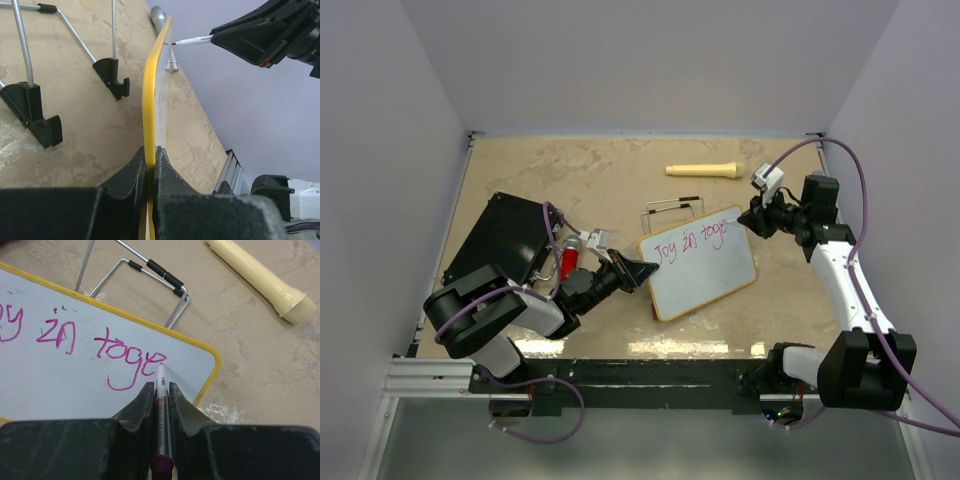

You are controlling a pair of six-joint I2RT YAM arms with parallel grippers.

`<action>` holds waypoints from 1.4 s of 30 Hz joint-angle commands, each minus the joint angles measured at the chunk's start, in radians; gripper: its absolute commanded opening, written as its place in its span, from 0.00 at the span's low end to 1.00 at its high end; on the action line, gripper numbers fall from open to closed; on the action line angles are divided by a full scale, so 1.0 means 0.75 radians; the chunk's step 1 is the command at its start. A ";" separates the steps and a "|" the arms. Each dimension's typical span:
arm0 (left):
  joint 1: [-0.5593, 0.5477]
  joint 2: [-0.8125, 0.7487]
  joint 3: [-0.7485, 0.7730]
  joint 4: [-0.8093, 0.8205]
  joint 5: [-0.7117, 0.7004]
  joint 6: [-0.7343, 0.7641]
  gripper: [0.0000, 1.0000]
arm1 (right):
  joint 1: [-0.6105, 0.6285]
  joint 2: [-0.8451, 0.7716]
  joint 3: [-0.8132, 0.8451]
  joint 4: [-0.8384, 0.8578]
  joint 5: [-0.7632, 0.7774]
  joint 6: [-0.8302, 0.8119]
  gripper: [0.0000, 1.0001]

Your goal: Write a sentence on the whiteboard

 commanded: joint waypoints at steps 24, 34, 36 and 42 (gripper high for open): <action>-0.007 0.018 -0.011 0.011 0.042 0.112 0.00 | 0.006 0.019 0.007 0.132 0.155 0.066 0.00; -0.009 0.018 -0.017 0.015 0.042 0.110 0.00 | 0.006 0.005 0.001 0.136 0.141 0.066 0.00; -0.007 0.020 -0.017 0.015 0.042 0.110 0.00 | 0.006 0.007 0.001 0.134 0.139 0.066 0.00; -0.009 0.018 -0.017 0.015 0.042 0.110 0.00 | 0.006 0.005 0.001 0.134 0.133 0.064 0.00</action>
